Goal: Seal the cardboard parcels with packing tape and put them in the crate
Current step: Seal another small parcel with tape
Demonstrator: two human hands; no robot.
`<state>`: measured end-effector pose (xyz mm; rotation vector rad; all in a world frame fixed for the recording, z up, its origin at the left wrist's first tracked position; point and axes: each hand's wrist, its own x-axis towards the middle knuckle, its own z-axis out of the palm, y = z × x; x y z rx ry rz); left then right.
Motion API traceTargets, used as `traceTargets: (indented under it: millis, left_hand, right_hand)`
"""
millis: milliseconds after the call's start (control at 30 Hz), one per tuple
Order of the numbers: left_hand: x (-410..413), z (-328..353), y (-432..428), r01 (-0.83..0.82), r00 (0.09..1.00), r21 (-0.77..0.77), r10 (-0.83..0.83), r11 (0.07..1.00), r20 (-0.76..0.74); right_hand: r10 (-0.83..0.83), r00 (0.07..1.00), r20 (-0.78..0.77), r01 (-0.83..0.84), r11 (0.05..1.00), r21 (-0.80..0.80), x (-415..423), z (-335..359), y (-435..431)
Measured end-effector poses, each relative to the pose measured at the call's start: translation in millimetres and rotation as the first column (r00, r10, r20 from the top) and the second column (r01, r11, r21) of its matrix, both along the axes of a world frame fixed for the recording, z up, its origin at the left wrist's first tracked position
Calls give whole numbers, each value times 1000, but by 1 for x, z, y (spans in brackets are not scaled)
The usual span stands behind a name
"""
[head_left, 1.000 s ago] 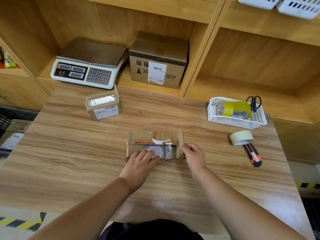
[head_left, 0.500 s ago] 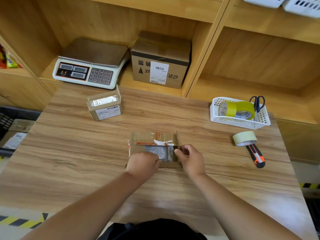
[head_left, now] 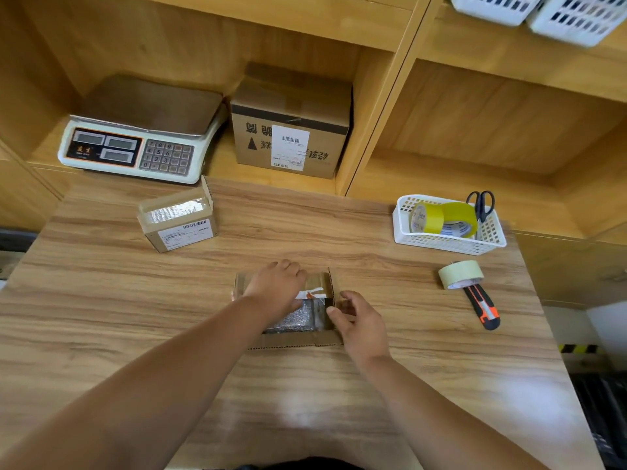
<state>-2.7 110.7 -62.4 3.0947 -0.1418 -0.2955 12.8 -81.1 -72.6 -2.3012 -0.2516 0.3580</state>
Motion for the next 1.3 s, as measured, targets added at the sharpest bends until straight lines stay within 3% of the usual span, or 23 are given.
traceTargets:
  millis: [200,400,633,1033,1167,1300]
  left_hand:
    - [16,-5,4,30,1000,-82,-29,996,11]
    - [29,-2,19,-29,996,-252,6,967,-92]
    - [43,-3,27,-167,966,-359,79,918,-248]
    - [50,-1,25,-279,948,-397,184,875,-260]
    - [50,1,23,-289,945,-390,195,874,-265]
    - [42,1,22,-243,957,-438,138,866,-257]
  right_hand:
    - [49,998,27,-48,998,-41,-1,3,1]
    - [117,990,74,-108,987,-117,-2,2,-2]
    - [371,861,348,-213,884,-416,0,0,3]
    - [622,740,257,-332,669,-665,9,4,11]
    - [689,717,103,-423,549,-721,14,10,19]
    - [666,744,54,-453,562,-692,14,14,19]
